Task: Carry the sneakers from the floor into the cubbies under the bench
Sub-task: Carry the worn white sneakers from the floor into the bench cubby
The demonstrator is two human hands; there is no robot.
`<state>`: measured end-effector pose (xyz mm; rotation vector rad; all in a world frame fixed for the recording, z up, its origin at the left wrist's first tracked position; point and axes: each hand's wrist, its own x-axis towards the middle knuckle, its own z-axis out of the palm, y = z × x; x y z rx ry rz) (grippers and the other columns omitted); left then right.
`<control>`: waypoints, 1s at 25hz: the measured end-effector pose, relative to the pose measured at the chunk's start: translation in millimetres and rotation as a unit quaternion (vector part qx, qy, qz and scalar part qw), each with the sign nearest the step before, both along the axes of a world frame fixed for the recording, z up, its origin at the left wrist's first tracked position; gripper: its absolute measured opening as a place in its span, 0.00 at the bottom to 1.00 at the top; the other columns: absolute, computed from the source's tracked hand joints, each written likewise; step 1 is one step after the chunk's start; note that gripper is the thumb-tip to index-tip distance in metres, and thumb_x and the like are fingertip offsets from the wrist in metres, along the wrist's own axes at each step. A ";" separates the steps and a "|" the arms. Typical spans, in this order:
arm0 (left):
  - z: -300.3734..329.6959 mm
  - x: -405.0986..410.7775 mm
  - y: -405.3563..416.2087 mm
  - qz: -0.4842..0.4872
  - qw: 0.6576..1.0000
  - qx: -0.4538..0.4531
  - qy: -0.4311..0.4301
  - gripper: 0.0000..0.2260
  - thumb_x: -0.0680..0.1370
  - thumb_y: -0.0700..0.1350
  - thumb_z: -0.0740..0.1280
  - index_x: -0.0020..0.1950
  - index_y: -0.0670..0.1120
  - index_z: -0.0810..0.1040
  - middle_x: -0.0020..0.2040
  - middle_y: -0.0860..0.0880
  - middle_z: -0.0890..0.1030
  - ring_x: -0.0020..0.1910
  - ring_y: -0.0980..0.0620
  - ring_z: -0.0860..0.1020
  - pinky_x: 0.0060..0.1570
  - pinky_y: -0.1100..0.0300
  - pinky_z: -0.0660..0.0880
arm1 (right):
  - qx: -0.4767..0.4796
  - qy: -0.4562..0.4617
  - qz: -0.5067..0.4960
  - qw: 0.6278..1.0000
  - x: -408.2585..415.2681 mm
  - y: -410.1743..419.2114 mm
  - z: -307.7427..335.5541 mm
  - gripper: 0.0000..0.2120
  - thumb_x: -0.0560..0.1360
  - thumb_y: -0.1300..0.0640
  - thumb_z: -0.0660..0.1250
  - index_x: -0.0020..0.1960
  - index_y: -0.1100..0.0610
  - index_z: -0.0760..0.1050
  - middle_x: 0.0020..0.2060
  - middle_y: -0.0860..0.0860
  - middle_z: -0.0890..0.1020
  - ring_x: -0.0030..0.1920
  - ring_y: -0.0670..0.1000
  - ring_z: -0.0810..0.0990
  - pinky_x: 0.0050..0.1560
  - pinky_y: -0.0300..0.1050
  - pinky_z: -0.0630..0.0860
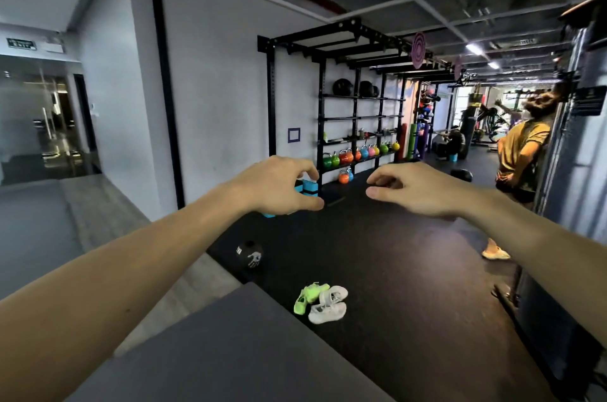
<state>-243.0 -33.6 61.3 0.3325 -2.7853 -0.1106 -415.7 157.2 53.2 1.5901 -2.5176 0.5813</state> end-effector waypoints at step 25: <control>-45.8 -655.7 -417.3 -0.196 0.980 0.018 -0.029 0.24 0.72 0.65 0.66 0.65 0.58 0.71 0.64 0.55 0.75 0.61 0.55 0.73 0.60 0.53 0.72 | -0.030 -0.013 -0.186 0.982 -563.9 -357.1 -36.1 0.16 0.77 0.44 0.63 0.59 0.52 0.76 0.54 0.48 0.80 0.52 0.48 0.77 0.57 0.47 0.73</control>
